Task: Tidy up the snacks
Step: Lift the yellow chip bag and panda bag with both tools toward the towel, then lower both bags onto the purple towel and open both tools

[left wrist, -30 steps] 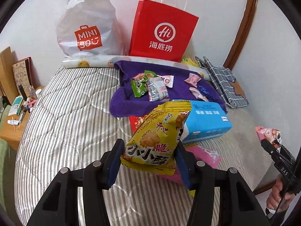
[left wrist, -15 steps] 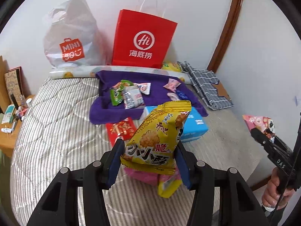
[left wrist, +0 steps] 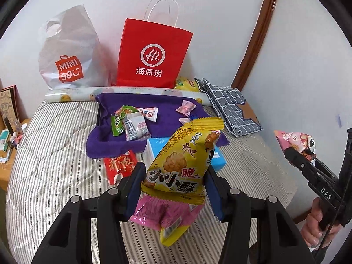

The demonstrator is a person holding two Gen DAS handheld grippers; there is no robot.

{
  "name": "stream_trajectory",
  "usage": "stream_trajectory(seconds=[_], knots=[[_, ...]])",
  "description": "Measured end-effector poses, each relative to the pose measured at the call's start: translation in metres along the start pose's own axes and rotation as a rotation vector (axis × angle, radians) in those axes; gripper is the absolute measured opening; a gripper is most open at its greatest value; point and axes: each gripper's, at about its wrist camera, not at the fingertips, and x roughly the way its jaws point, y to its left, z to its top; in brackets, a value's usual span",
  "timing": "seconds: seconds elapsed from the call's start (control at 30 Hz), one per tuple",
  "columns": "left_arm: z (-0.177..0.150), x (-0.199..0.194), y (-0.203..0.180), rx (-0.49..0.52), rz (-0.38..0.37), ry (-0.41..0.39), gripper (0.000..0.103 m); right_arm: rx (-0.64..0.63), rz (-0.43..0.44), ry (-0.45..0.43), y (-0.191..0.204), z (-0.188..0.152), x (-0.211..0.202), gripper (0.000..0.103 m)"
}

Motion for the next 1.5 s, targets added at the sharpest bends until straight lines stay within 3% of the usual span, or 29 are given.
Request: stream_trajectory(seconds=[0.7, 1.17, 1.5], knots=[[0.051, 0.038, 0.023, -0.050, 0.040, -0.037, 0.051, 0.004, 0.034, -0.018, 0.005, 0.039, 0.060, 0.053], [0.084, 0.084, 0.056, -0.084, 0.103, -0.029, 0.051, 0.025, 0.061, -0.006, -0.001, 0.073, 0.129, 0.053], [0.110, 0.123, 0.062, -0.093, 0.090, -0.017, 0.051, 0.022, 0.095, 0.018, 0.003, 0.097, 0.181, 0.053]])
